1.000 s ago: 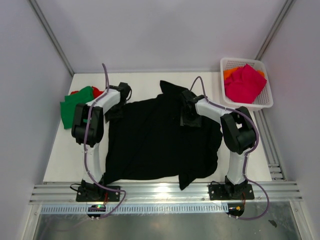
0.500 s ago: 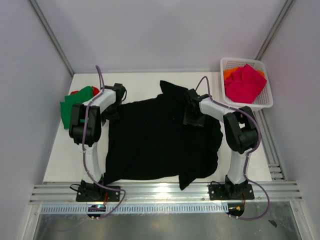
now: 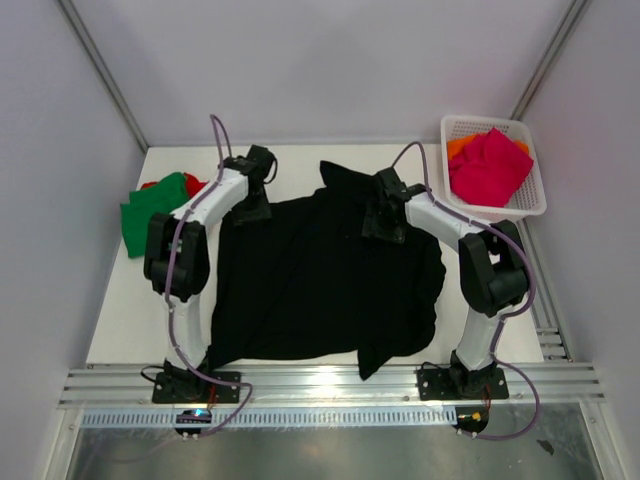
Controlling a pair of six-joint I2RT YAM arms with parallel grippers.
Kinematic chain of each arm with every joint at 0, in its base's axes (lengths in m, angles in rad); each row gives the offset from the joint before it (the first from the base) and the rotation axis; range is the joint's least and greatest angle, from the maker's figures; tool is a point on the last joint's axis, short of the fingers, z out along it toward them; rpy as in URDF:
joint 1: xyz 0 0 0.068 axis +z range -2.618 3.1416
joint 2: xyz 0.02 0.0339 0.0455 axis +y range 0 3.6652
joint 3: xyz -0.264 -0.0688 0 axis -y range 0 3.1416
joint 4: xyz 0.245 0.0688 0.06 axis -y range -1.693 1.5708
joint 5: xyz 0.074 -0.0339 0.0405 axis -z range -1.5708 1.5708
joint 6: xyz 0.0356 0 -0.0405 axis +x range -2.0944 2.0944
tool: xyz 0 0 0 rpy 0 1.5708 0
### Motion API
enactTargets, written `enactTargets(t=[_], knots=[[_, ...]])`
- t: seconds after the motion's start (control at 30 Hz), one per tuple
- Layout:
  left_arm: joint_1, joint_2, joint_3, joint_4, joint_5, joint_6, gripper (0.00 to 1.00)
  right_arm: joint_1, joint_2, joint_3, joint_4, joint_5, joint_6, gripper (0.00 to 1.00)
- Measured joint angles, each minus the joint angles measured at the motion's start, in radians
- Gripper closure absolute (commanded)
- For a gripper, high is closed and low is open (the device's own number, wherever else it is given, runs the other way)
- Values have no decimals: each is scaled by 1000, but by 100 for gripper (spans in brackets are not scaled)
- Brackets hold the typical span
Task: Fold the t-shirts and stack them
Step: Flatten out the tshirt
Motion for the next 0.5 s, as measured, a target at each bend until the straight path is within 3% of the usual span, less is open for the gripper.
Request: enactTargets(t=[0.27, 0.5], knots=[[-55, 144, -9, 18, 20, 8, 48, 0, 31, 36, 41, -34, -6, 38], [-50, 144, -12, 18, 2, 10, 48, 0, 73, 35, 58, -54, -7, 38]])
